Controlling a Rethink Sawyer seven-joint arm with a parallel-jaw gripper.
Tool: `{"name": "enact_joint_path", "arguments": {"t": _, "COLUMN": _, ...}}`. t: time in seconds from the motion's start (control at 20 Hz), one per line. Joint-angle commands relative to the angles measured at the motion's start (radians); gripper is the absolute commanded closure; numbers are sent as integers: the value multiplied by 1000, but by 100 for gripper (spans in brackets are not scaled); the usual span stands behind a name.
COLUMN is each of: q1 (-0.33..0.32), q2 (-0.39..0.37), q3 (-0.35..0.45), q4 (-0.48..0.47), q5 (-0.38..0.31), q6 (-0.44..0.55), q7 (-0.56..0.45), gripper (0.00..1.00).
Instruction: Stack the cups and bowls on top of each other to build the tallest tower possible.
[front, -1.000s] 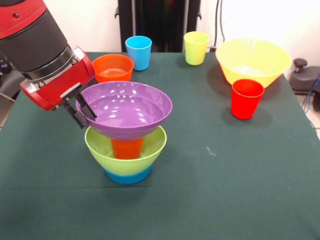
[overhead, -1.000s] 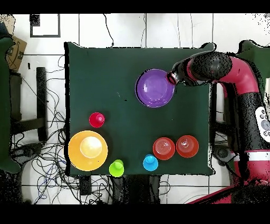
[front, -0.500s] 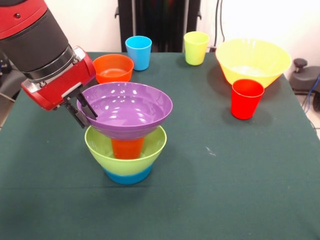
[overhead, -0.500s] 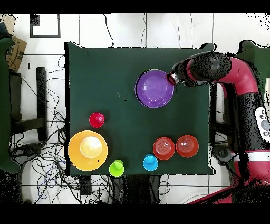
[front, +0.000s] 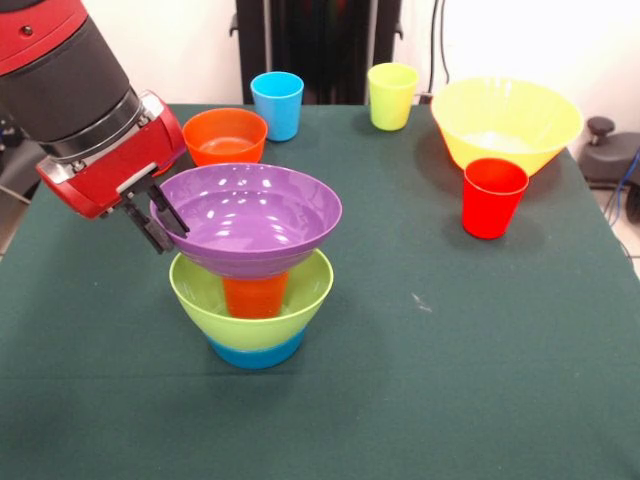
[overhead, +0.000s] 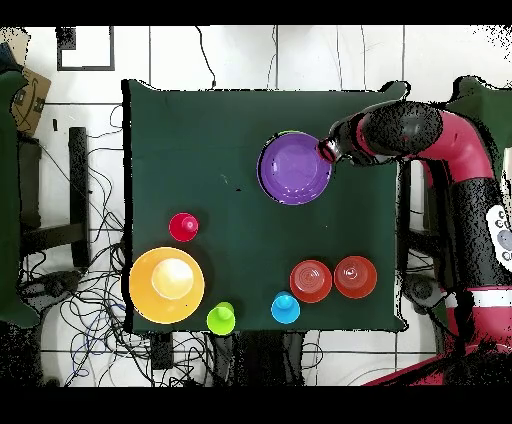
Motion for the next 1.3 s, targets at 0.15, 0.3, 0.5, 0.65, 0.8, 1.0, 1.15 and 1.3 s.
{"name": "enact_joint_path", "arguments": {"t": 0.15, "q1": 9, "q2": -22, "q3": -18, "q4": 53, "q5": -33, "q6": -33, "q7": -276, "gripper": 100}}
{"name": "enact_joint_path", "arguments": {"t": 0.3, "q1": 7, "q2": -23, "q3": -17, "q4": 58, "q5": -34, "q6": -38, "q7": -276, "gripper": 100}}
{"name": "enact_joint_path", "arguments": {"t": 0.5, "q1": 3, "q2": -23, "q3": -17, "q4": 63, "q5": -35, "q6": -45, "q7": -275, "gripper": 100}}
{"name": "enact_joint_path", "arguments": {"t": 0.65, "q1": 2, "q2": -23, "q3": -16, "q4": 64, "q5": -36, "q6": -48, "q7": -275, "gripper": 100}}
{"name": "enact_joint_path", "arguments": {"t": 0.8, "q1": 2, "q2": -26, "q3": -16, "q4": 67, "q5": -38, "q6": -53, "q7": -273, "gripper": 100}}
{"name": "enact_joint_path", "arguments": {"t": 1.0, "q1": -5, "q2": -27, "q3": -17, "q4": 83, "q5": -46, "q6": -81, "q7": -261, "gripper": 100}}
{"name": "enact_joint_path", "arguments": {"t": 1.15, "q1": -8, "q2": -31, "q3": -19, "q4": 94, "q5": -50, "q6": -95, "q7": -255, "gripper": 100}}
{"name": "enact_joint_path", "arguments": {"t": 1.3, "q1": -9, "q2": -35, "q3": -21, "q4": 106, "q5": -56, "q6": -113, "q7": -251, "gripper": 100}}
